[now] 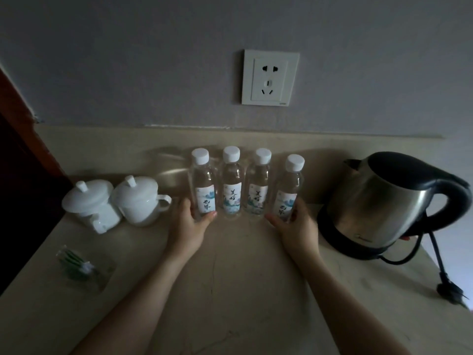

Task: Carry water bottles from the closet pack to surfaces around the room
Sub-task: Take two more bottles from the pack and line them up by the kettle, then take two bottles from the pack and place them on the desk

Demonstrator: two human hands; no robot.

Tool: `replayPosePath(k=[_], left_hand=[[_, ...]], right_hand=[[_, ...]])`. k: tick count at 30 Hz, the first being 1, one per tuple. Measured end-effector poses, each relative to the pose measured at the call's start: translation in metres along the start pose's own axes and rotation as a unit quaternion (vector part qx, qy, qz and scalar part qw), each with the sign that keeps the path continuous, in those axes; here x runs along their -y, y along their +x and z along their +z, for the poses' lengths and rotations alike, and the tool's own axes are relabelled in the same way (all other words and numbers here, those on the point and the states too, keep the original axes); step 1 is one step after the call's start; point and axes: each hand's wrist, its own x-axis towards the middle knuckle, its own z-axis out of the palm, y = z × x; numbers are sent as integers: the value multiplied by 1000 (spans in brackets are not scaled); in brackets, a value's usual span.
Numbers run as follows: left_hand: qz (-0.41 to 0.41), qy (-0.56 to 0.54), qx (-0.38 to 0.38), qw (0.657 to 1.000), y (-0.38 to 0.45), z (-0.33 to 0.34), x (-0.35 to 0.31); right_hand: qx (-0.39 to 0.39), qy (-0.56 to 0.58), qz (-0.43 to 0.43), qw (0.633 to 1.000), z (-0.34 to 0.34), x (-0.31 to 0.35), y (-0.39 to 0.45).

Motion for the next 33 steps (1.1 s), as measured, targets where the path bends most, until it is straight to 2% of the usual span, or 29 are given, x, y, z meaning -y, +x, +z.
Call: replayPosePath(k=[4, 10, 22, 27, 31, 33], left_hand=[[45, 14, -10, 999, 9, 0, 2], [-3, -47, -2, 999, 10, 2, 4], [53, 39, -24, 998, 9, 2, 2], [-40, 24, 28, 999, -8, 0, -12], [-103, 28, -50, 993, -53, -5, -40], [-125, -38, -80, 988, -85, -20, -58]], right_hand=[[2, 9, 4, 1000, 3, -1, 6], [14, 28, 23, 999, 7, 1, 15], [12, 58, 54, 997, 10, -3, 24], [52, 62, 45, 996, 7, -2, 22], [58, 77, 115, 989, -1, -3, 8], [33, 110, 142, 983, -1, -2, -17]])
